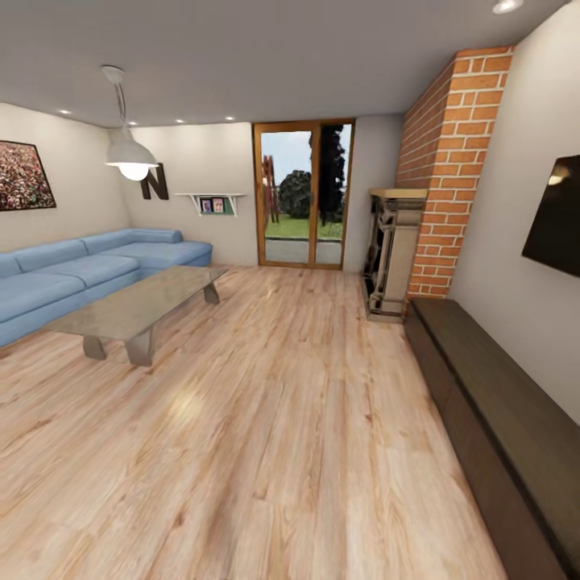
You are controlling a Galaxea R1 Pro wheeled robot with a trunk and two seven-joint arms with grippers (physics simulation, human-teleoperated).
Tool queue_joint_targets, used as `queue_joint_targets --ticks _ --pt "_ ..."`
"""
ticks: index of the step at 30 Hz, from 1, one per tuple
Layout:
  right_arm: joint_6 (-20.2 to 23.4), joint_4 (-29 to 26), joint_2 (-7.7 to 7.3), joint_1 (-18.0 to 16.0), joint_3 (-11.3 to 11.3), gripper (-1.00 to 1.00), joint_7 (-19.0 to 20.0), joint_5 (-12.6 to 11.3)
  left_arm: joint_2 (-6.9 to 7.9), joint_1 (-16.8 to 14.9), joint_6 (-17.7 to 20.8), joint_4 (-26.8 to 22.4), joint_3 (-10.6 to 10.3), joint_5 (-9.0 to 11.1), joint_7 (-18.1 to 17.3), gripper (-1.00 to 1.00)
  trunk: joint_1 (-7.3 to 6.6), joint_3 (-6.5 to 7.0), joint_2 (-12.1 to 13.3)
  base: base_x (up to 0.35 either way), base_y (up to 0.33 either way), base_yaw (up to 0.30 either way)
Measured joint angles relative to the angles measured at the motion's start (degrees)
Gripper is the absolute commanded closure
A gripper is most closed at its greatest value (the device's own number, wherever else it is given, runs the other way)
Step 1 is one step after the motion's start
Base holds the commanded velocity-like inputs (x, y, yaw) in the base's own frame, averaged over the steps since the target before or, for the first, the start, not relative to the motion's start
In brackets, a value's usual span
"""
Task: In the kitchen, take the popcorn bag from the countertop, put it into the microwave, and heat it until the popcorn is cooked so the cooked popcorn ends up inside the bag.
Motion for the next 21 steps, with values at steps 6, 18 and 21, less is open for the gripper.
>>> queue_joint_targets --ticks 6,18,21 --pt "-2.2 0.0 -0.45 0.0 -0.2 -1.0 0.0 -0.1 0.0 -0.1 -0.1 -0.4 0.0 0.0 0.0 -1.0 -0.02 0.0 0.0 -0.175 0.034 -0.296" --pt "-2.2 -20.1 -0.36 -10.4 -0.1 -1.0 -1.4 0.3 0.07 -15.5 -6.6 -6.1 -0.3 -0.4 0.0 -1.0 -0.02 0.03 0.0 -0.005 0.001 -0.297" --pt "-2.1 -20.5 -0.39 -14.1 -0.1 -1.0 -1.7 0.3 -0.13 -17.5 -7.7 -6.1 -0.1 -0.2 0.0 -1.0 -0.02 0.02 0.0 0.0 0.0 -0.297"
